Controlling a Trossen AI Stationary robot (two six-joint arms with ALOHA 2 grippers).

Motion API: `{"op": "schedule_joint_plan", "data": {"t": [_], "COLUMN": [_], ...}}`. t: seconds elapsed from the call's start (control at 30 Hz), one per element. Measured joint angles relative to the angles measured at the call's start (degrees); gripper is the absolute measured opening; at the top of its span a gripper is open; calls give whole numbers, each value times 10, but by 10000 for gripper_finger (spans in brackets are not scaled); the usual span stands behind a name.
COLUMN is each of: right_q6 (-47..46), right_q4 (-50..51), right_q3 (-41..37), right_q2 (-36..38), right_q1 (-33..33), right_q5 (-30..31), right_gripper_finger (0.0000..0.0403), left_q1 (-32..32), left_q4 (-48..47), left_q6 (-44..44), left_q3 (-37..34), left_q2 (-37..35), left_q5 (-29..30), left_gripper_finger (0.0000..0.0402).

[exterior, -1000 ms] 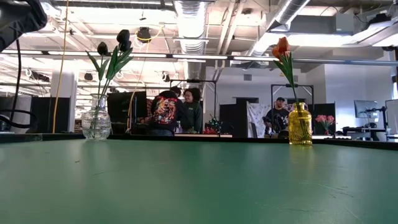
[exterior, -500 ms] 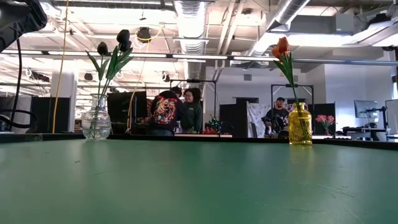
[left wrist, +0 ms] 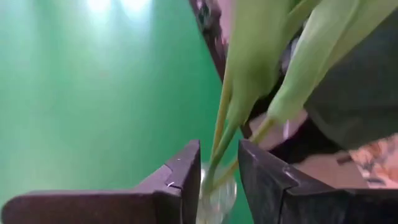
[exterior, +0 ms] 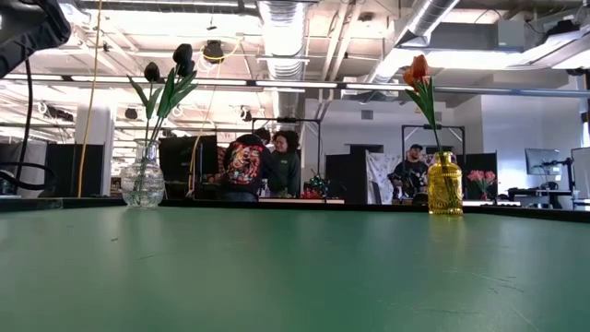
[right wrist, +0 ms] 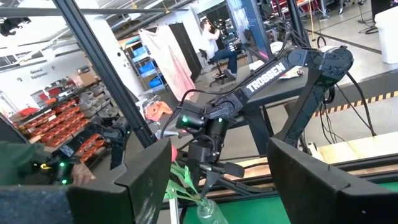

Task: Sort flowers into vase by color
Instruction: Return to Home Position

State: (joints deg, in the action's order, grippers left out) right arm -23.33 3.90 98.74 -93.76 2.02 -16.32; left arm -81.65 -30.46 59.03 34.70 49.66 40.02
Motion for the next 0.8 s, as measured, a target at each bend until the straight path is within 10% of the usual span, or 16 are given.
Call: {"op": "schedule_joint_plan", "data": {"t": [0.4, 0.8], "right_q6": [0, 58], "right_q4": [4, 112], "right_q3": [0, 0], "right_q2": [0, 0], "right_q1": [0, 12], "right_q5": [0, -1], "right_gripper_finger": [291, 291], "left_q1": [0, 94], "left_q4": [-82, -99], "left_q6": [52, -85], "left_q3": [0, 1], "left_q2": [-90, -224], "left_q5": [-103, -34], "left_gripper_finger": [99, 86]}}
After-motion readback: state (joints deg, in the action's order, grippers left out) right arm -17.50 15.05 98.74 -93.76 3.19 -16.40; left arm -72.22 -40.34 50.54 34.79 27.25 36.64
